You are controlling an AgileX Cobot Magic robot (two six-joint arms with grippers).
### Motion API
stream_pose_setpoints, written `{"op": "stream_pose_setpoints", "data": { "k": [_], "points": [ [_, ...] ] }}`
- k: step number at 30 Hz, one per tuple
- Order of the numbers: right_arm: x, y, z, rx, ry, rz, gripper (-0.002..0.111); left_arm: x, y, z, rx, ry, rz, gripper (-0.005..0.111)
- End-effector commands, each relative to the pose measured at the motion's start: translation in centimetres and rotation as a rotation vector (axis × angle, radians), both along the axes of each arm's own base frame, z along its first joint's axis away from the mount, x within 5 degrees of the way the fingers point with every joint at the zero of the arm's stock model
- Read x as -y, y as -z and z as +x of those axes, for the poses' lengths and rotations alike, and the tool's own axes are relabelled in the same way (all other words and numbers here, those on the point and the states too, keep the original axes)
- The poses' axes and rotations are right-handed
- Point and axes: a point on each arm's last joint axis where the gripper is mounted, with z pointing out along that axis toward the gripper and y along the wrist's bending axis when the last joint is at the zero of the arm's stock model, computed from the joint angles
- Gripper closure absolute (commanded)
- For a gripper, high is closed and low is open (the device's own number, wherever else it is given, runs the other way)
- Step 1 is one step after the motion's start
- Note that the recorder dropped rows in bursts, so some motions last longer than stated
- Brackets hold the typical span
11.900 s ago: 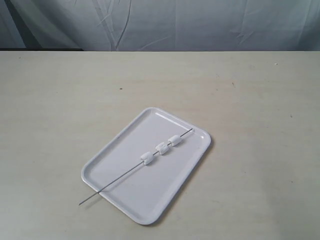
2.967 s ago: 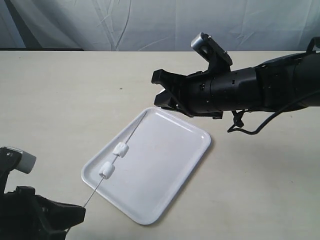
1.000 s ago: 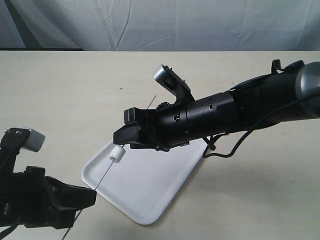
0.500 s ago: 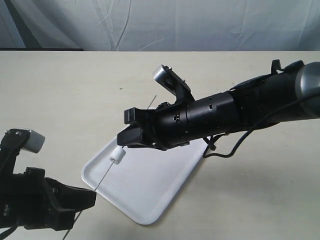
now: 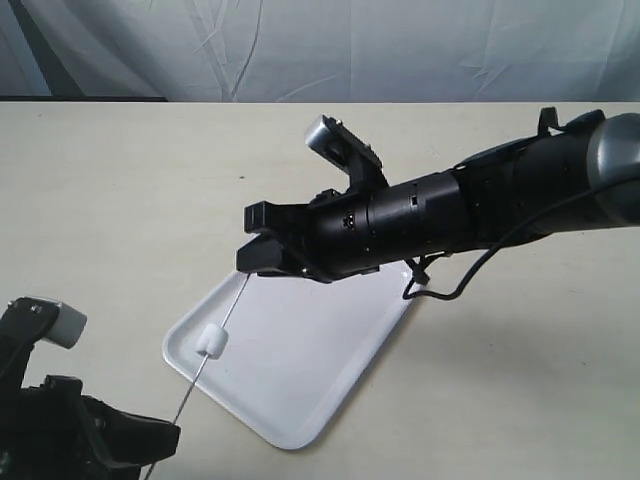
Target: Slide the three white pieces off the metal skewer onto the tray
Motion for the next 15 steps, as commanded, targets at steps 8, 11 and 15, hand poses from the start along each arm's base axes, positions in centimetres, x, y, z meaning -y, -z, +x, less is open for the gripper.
{"op": "stream_pose_setpoints", "data": {
  "k": [8, 11, 15],
  "points": [
    [0.1, -1.1, 1.8, 0.074, 0.104, -0.047, 0.084, -0.2, 0.5, -0.4, -0.023, -0.008, 0.010, 0.107],
    [0.2, -1.0, 1.9, 0.079, 0.118, -0.061, 0.084, -0.2, 0.5, -0.4, -0.039, -0.023, 0.006, 0.107],
    [0.5, -0.8, 2.2, 0.090, 0.147, -0.088, 0.084, -0.3, 0.9, -0.8, -0.059, -0.020, 0.008, 0.107]
  ]
}}
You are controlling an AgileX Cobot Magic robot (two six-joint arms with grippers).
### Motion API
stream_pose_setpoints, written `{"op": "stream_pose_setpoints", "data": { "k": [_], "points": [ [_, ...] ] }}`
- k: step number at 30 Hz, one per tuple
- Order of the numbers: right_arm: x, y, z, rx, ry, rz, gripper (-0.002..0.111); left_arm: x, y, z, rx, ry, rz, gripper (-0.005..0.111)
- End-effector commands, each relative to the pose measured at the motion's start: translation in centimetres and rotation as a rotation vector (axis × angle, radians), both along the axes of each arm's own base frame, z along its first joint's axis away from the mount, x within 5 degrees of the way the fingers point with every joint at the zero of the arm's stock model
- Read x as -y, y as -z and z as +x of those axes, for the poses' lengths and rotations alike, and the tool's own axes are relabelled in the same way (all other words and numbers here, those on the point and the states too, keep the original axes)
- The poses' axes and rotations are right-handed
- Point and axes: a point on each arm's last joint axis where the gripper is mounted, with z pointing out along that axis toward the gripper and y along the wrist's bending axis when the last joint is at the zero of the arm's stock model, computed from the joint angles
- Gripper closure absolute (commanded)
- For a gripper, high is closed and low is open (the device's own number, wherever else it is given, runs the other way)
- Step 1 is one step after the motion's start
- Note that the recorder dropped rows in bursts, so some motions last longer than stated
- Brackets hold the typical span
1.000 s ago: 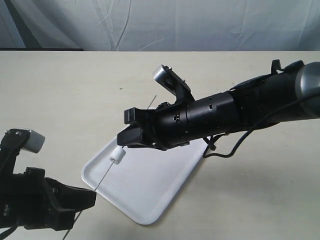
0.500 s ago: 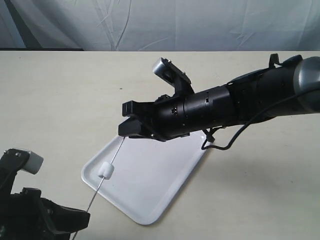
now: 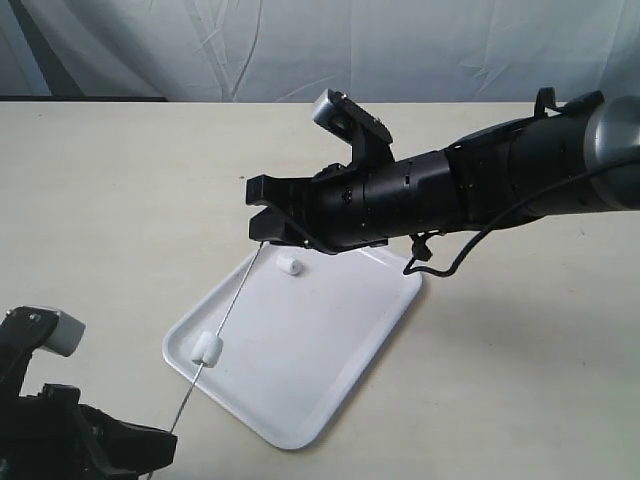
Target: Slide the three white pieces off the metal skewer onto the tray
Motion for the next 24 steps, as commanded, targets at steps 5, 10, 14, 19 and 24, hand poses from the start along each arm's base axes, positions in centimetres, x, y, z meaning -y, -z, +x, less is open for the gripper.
{"op": "stream_pose_setpoints", "data": {
  "k": [5, 10, 14, 19, 24],
  "points": [
    [0.6, -0.2, 0.7, 0.033, 0.066, -0.046, 0.084, -0.5, 1.1, -0.8, -0.048, -0.023, 0.023, 0.107],
    [0.7, -0.1, 0.8, 0.038, 0.079, -0.058, 0.084, -0.6, 1.2, -0.8, -0.045, -0.030, 0.028, 0.107],
    [0.7, 0.0, 0.7, 0.035, 0.077, -0.057, 0.084, -0.7, 1.2, -0.7, -0.038, -0.042, 0.034, 0.107],
    [1.6, 2.1, -0.8, -0.034, 0.067, -0.104, 0.083, -0.9, 1.1, 0.0, 0.000, -0.097, 0.061, 0.107],
    [2.5, 3.9, -2.8, -0.117, 0.030, -0.120, 0.070, -0.5, 0.2, 0.7, 0.030, -0.077, 0.043, 0.107]
  ]
}}
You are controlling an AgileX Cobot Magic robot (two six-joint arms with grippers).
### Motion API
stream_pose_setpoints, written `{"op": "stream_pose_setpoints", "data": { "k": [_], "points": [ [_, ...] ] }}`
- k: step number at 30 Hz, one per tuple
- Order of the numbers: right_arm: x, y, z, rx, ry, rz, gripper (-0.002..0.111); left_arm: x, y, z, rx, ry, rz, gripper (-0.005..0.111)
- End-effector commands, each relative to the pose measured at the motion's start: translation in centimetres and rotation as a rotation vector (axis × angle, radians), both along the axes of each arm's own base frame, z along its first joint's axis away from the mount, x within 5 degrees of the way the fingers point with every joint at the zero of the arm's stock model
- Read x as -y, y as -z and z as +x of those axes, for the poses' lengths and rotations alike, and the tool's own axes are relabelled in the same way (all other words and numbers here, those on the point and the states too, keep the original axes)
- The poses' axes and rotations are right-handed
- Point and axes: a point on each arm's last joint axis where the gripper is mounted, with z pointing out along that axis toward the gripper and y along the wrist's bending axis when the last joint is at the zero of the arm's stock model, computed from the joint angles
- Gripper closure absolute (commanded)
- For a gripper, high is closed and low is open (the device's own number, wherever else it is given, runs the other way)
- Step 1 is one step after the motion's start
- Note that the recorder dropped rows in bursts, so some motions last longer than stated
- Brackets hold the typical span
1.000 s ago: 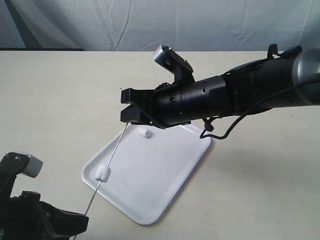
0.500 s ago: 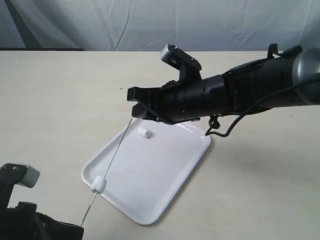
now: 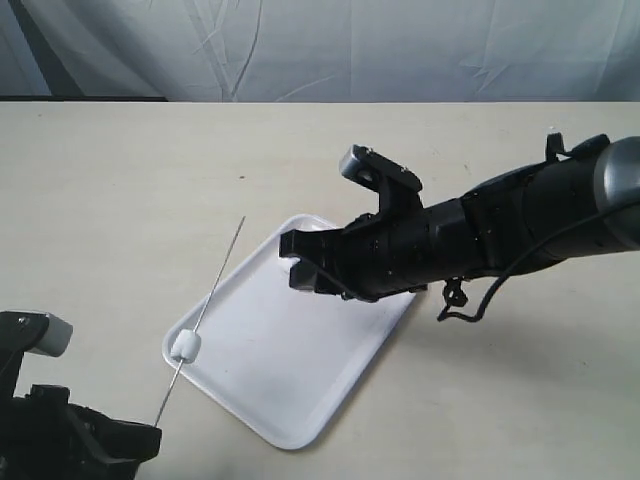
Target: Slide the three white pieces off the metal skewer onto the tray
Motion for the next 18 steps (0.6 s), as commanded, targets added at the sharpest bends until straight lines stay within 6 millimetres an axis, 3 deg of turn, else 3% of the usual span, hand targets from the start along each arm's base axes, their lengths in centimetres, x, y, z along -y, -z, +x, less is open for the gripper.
{"op": "stream_pose_setpoints", "data": {
  "k": [1, 8, 18],
  "points": [
    [-0.2, -0.1, -1.1, -0.041, -0.068, 0.065, 0.070, 0.4, -0.8, 0.7, 0.032, 0.005, -0.010, 0.107],
    [-1.5, -1.7, -2.8, -0.047, -0.305, 0.268, 0.070, 1.1, -1.7, 1.6, 0.036, 0.025, -0.036, 0.107],
    [-1.7, -2.1, -3.2, -0.035, -0.359, 0.308, 0.070, 2.8, -2.6, 3.3, -0.002, 0.113, -0.080, 0.107]
  ]
}}
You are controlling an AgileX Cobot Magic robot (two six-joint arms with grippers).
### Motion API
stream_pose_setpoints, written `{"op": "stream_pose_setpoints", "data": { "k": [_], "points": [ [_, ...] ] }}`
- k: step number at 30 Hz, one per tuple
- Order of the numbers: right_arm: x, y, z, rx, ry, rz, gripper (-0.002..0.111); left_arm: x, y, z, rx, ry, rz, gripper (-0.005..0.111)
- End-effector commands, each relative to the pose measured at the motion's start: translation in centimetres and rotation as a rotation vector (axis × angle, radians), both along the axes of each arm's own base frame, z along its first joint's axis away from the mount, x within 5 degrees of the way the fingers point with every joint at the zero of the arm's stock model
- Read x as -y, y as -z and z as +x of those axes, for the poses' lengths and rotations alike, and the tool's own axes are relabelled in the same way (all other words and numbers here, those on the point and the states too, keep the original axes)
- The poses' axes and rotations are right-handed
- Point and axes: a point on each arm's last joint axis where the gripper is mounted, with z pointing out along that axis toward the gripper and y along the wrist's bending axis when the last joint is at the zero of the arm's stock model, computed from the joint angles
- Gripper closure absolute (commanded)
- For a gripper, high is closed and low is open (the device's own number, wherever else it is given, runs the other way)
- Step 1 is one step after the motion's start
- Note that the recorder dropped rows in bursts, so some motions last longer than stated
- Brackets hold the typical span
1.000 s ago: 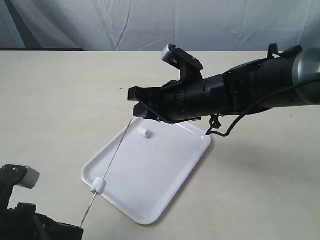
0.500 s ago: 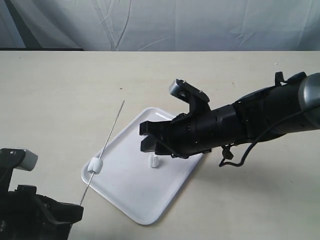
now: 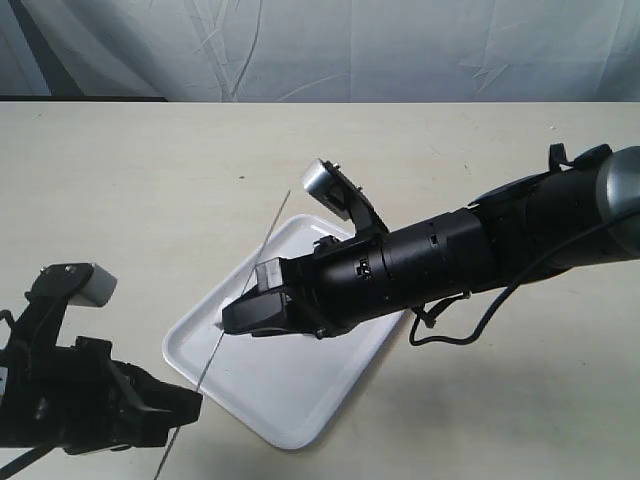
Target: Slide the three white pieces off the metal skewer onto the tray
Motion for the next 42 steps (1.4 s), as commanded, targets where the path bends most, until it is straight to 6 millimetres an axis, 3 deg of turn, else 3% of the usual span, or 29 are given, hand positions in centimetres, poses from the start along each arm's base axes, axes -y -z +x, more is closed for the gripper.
{"op": "stream_pose_setpoints", "data": {
  "k": [1, 10, 18, 33, 42],
  "points": [
    [0.1, -0.3, 0.0, 0.020, -0.004, 0.004, 0.070, 0.5, -0.7, 0.6, 0.022, 0.030, -0.019, 0.107],
    [-0.5, -1.2, 1.0, 0.049, 0.016, 0.017, 0.070, 0.7, -0.8, 0.3, 0.010, 0.062, -0.039, 0.107],
    [-0.4, -1.2, 1.0, 0.043, 0.020, 0.015, 0.088, 0.5, -0.7, 0.7, 0.037, 0.035, -0.010, 0.107],
    [-0.3, -0.9, 1.3, 0.053, 0.058, -0.024, 0.088, 0.4, -0.7, 0.8, 0.051, 0.029, 0.002, 0.107],
    [0.0, -0.6, 1.7, 0.071, 0.095, -0.065, 0.088, -0.5, 1.2, -0.7, 0.007, 0.039, 0.051, 0.107]
  ]
}}
